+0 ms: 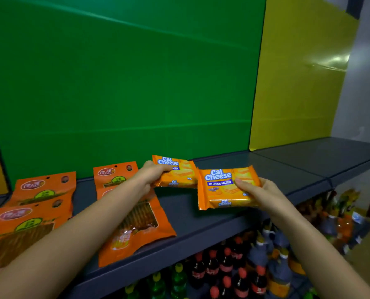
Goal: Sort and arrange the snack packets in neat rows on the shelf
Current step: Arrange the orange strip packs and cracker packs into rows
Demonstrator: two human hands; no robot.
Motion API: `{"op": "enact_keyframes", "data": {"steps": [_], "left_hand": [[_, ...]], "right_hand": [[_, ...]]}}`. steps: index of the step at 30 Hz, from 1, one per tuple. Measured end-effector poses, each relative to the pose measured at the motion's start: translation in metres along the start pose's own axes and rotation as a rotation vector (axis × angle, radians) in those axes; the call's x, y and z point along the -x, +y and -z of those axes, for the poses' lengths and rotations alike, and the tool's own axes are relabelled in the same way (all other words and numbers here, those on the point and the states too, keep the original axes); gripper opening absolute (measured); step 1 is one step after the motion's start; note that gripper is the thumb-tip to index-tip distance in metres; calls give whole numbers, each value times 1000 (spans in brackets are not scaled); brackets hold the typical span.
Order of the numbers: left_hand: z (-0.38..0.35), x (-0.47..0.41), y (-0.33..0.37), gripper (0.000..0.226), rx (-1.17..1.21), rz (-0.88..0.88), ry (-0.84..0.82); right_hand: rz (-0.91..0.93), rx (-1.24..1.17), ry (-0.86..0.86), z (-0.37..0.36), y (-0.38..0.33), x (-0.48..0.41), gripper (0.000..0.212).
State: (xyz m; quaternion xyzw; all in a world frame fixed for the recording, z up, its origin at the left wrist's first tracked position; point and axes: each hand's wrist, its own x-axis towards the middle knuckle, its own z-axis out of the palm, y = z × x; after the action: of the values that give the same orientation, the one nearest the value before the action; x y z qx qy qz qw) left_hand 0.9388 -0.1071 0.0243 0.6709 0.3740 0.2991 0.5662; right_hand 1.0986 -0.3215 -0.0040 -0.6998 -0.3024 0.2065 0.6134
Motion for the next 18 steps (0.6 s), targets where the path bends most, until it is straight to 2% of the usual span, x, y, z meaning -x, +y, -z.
{"op": "enact_keyframes", "data": {"steps": [3, 6, 10, 14, 17, 18], "left_hand": [[-15, -16, 4, 13, -33, 59, 18], [-25, -34, 6, 17, -70, 88, 41], [-36, -51, 7, 5, -136, 93, 84], [-43, -62, 6, 22, -301, 103, 152], [-49, -69, 5, 15, -403, 104, 229], [-51, -72, 3, 19, -431, 114, 251]], "right_hand": [[-10, 19, -99, 2, 7, -33, 39], [-1, 11, -199, 4, 10, -61, 34], [7, 9, -324, 2, 16, -89, 28], [6, 78, -375, -7, 22, -113, 19], [37, 169, -394, -13, 22, -128, 21], [45, 204, -402, -15, 22, -132, 23]]}}
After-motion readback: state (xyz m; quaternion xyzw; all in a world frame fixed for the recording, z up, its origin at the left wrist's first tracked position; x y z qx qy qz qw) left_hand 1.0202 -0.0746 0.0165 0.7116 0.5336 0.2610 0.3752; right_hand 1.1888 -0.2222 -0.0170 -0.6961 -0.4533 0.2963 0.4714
